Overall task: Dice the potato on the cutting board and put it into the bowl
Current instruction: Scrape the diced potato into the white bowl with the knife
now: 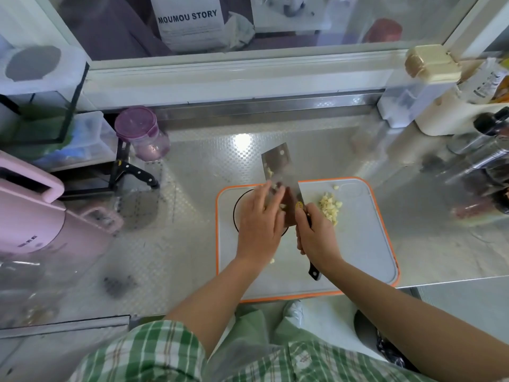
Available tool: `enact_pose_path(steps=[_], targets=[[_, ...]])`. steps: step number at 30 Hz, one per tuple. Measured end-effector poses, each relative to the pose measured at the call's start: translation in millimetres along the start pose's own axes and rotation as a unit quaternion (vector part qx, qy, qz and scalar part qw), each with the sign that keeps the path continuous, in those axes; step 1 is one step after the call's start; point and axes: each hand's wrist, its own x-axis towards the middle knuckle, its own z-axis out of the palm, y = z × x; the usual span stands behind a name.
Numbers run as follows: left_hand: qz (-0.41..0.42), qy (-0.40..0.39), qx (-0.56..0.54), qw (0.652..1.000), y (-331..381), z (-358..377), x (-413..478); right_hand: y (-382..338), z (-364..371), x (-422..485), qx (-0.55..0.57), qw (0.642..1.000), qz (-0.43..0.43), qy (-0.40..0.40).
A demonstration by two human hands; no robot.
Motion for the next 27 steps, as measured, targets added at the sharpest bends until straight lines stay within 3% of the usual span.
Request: enact_pose_path(steps=[2,6,9,14,18,21,27], targets=[[0.026,-0.057,0.023,0.998,2.3,5.9,-9.8,-1.9,0.3,-0.2,0.02,1.0,0.014,-0.001],[-0.032,-0.152,0.107,0.982,-5.2,16.2,-23.9,-1.4,-2.8,-2.2,0.038,0.999,0.027,0.008],[-0.058,-0.152,0.11,0.981,-7.0,13.1,-24.9,-0.9,-5.9,-3.1,0.037,0.999,0.027,0.01],[-0.013,-0.148,0.108,0.983,3.6,12.5,-27.0,-2.6,-6.2,-4.3,0.047,0.998,0.041,0.006],[-0.048,-0.142,0.101,0.984,2.6,13.2,-30.0,-1.7,-7.8,-4.7,0.061,0.997,0.051,0.008],[-0.003,-0.144,0.093,0.985,6.5,10.2,-30.8,-3.2,-8.6,-3.5,0.071,0.996,0.058,0.003],[-0.054,-0.188,0.126,0.973,-0.4,1.0,-25.2,-4.8,-9.9,-2.7,0.083,0.994,0.073,0.004]])
